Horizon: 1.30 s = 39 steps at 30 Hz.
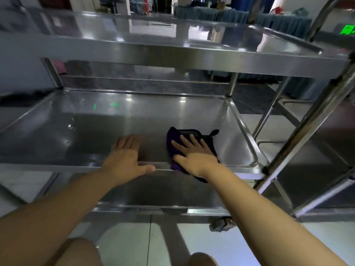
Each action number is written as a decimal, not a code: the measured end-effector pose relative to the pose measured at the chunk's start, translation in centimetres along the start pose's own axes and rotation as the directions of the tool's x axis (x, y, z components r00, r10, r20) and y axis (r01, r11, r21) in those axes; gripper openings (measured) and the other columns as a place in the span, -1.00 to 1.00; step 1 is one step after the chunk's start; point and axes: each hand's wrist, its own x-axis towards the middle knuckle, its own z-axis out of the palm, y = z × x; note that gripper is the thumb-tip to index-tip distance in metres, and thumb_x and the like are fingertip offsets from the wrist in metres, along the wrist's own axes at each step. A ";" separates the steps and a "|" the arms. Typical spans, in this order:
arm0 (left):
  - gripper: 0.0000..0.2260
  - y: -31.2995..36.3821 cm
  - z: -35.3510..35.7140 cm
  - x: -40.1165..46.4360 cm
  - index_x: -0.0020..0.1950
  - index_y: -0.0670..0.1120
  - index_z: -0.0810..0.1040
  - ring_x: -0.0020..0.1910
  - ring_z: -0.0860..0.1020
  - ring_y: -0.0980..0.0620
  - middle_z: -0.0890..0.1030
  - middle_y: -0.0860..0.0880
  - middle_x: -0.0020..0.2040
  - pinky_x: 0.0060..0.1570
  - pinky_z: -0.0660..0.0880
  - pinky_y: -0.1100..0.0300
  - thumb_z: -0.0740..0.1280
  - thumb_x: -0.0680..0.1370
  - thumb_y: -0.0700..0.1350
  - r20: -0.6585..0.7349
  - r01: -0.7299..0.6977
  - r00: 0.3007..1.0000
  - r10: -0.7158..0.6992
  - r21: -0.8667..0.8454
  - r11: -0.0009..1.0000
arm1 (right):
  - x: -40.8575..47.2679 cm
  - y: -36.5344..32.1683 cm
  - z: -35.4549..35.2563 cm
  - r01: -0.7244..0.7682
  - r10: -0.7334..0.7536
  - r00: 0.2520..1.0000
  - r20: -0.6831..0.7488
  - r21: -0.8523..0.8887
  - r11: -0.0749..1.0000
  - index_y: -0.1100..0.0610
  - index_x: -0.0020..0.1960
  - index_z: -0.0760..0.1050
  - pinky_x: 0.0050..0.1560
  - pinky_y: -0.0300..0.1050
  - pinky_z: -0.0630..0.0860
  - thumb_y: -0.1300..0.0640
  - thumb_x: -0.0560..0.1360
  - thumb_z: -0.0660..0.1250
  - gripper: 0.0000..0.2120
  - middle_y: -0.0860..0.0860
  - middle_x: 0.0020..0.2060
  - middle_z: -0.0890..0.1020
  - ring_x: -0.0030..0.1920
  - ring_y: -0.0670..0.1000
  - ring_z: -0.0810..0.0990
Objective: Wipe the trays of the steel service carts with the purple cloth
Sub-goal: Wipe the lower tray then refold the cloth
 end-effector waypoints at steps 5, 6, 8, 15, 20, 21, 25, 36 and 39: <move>0.03 -5.2 -1.4 -2.8 0.50 -0.14 0.22 0.46 0.18 -0.19 0.25 -0.18 0.48 0.38 0.13 -0.12 0.10 0.20 0.49 0.006 0.220 0.976 -0.220 -0.010 0.976 | -3.5 5.6 -0.9 -0.136 0.137 0.990 -0.032 0.036 0.990 -0.27 0.54 -0.06 0.49 0.05 -0.23 -0.23 0.59 -0.02 -0.46 -0.13 0.56 -0.10 0.55 0.01 -0.20; 0.05 -5.9 -1.9 -2.8 0.51 -0.12 0.21 0.47 0.16 -0.18 0.24 -0.16 0.49 0.38 0.12 -0.10 0.07 0.18 0.50 0.028 0.222 0.975 -0.222 0.006 0.975 | -4.2 6.5 -1.0 -0.173 0.175 0.984 -0.040 0.047 0.984 -0.27 0.54 -0.05 0.49 0.05 -0.22 -0.24 0.58 -0.02 -0.45 -0.13 0.56 -0.09 0.55 0.01 -0.20; 0.11 -7.2 -2.6 -2.3 0.51 -0.10 0.22 0.48 0.13 -0.16 0.24 -0.13 0.50 0.39 0.06 -0.08 -0.04 0.12 0.53 0.060 0.181 0.981 -0.184 0.062 0.982 | -5.1 7.6 -0.9 -0.227 0.231 0.971 -0.068 0.063 0.972 -0.26 0.54 -0.03 0.51 0.07 -0.21 -0.27 0.57 -0.02 -0.45 -0.12 0.57 -0.06 0.56 0.02 -0.18; 0.14 -11.7 -0.7 -0.6 0.47 -0.25 0.29 0.45 0.22 -0.19 0.32 -0.21 0.45 0.43 0.00 -0.10 -0.27 0.28 0.60 0.174 -0.085 0.983 0.063 0.120 0.989 | -4.2 4.8 0.7 -0.298 0.302 0.938 -0.171 0.050 0.953 -0.21 0.54 0.04 0.52 0.08 -0.13 -0.23 0.59 -0.03 -0.48 -0.08 0.57 0.00 0.56 0.06 -0.11; -0.09 -13.0 -0.2 -0.9 0.32 -0.37 0.41 0.25 0.43 -0.23 0.53 -0.32 0.22 0.36 0.04 0.09 -0.16 0.52 0.41 0.158 -0.162 0.978 0.134 0.178 0.971 | -2.1 -3.5 2.1 -0.246 0.239 0.938 -0.252 0.003 0.969 -0.17 0.53 0.11 0.51 0.06 -0.09 -0.25 0.49 -0.19 -0.38 -0.09 0.55 0.08 0.56 0.07 -0.05; -0.06 -13.0 -0.2 -1.0 0.35 -0.38 0.37 0.29 0.40 -0.23 0.50 -0.32 0.26 0.37 0.06 0.05 -0.16 0.49 0.44 0.144 -0.183 0.977 0.158 0.181 0.966 | -1.4 -5.5 2.5 -0.221 0.213 0.939 -0.272 0.000 0.975 -0.17 0.53 0.13 0.51 0.06 -0.09 -0.25 0.48 -0.20 -0.36 -0.09 0.55 0.10 0.56 0.07 -0.04; 0.28 -14.0 0.5 -0.7 0.54 -0.22 -0.21 0.54 -0.09 -0.09 -0.07 -0.17 0.56 0.47 -0.21 0.05 0.04 0.12 0.63 0.163 -0.150 0.975 0.148 -0.002 0.989 | 2.0 -13.2 4.1 -0.160 0.152 0.936 -0.317 -0.001 0.987 -0.13 0.52 0.17 0.51 0.11 -0.08 -0.25 0.44 -0.31 -0.29 -0.08 0.53 0.16 0.55 0.09 -0.01; 0.20 -22.4 -0.3 -0.6 0.52 -0.11 -0.33 0.39 -0.39 0.20 -0.23 -0.04 0.56 0.34 -0.49 0.21 -0.07 0.09 0.56 0.079 -0.337 0.938 0.338 -0.022 0.941 | 2.8 -17.6 4.6 -0.129 0.143 0.921 -0.362 0.064 0.990 -0.16 0.46 0.28 0.51 -0.09 -0.08 -0.30 0.40 -0.21 -0.29 -0.19 0.49 0.21 0.53 -0.10 0.04; 0.18 -26.5 -0.8 -1.7 0.54 -0.15 -0.20 0.44 -0.29 0.18 -0.09 -0.07 0.55 0.32 -0.50 0.29 -0.03 0.14 0.56 0.021 -0.351 0.935 0.353 -0.062 0.934 | 1.3 -14.1 3.4 -0.270 0.290 0.904 -0.314 0.106 0.957 -0.16 0.48 0.25 0.51 -0.08 -0.05 -0.33 0.39 -0.18 -0.28 -0.16 0.50 0.19 0.54 -0.09 0.04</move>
